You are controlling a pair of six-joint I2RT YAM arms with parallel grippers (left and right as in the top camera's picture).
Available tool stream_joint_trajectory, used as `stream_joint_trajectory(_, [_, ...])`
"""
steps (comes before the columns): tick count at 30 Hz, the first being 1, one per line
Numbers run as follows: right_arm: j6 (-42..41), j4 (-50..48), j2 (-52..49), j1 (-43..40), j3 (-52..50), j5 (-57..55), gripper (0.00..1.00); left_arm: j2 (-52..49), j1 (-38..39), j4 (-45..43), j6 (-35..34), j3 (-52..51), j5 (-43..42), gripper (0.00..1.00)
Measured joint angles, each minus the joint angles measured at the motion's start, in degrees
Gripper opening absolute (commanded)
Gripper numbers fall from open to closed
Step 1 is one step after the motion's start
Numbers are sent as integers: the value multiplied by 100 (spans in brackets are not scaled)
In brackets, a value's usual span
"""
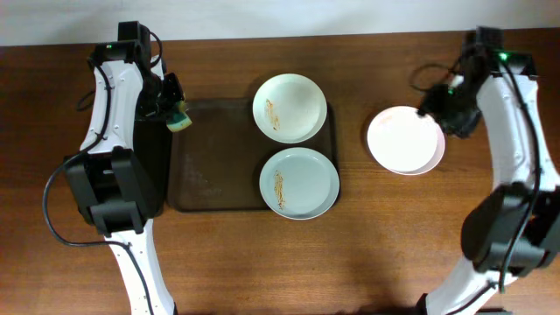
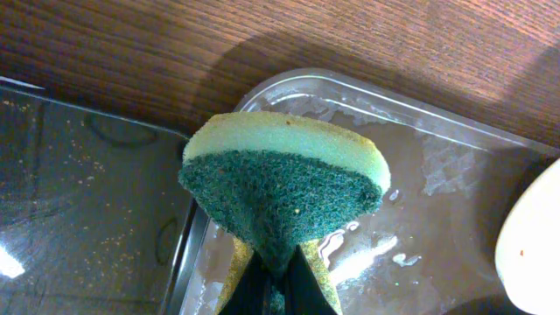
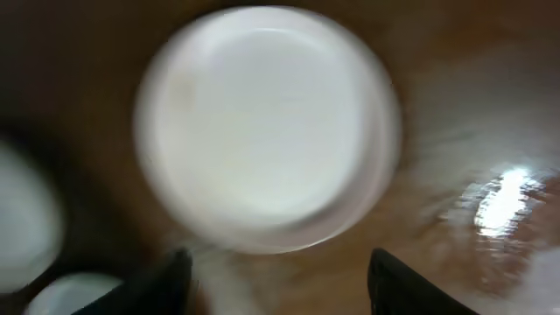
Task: Clean dirty plates on tray and stack at the side
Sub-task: 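Move right gripper back and grip the pale green plate rim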
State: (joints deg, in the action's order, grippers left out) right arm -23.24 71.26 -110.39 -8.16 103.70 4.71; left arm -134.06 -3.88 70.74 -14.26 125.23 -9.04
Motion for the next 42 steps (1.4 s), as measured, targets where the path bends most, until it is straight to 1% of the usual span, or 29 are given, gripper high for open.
stream_joint_trajectory(3, [98,140,205,1043,0,337,65,0,7,0,0,0,33,1])
stream_joint_trajectory(5, [72,111,177,1563,-195,409,63,0,33,0,129,0,92,1])
stream_joint_trajectory(6, [-76,-37,142,2000,-511,448,61,0,85,0,299,2,127,1])
stream_joint_trajectory(8, [-251,-188,92,2310,-892,468,57,0,227,0,551,2,166,1])
stream_joint_trajectory(11, [-481,-426,52,2540,-1506,487,52,0,402,44,684,2,192,1])
stream_joint_trajectory(14, [-638,-876,37,2782,-1985,485,45,0,505,42,748,2,195,1])
stream_joint_trajectory(17, [-798,-1095,37,2896,-2334,420,43,0,492,44,765,2,197,1])
stream_joint_trajectory(21, [-844,-1456,37,2900,-2568,225,35,0,487,13,767,2,197,1])
stream_joint_trajectory(25, [-872,-1862,37,2933,-2889,175,30,0,487,-26,767,2,197,1])
stream_joint_trajectory(31, [-894,-1919,37,2992,-2968,177,23,0,487,-37,769,2,197,1])
stream_joint_trajectory(34, [-909,-1954,37,2992,-2992,177,22,0,487,-55,772,2,197,1])
stream_joint_trajectory(35, [-909,-1950,37,2992,-3001,177,18,0,487,-55,780,2,197,1])
stream_joint_trajectory(36, [-911,-1963,37,2994,-3012,177,8,0,487,-57,782,2,197,1])
stream_joint_trajectory(37, [-914,-1974,37,2999,-3023,177,4,0,487,-66,785,2,197,1])
stream_joint_trajectory(42, [-848,-2009,37,3005,-3021,186,4,-2,485,20,785,46,197,1])
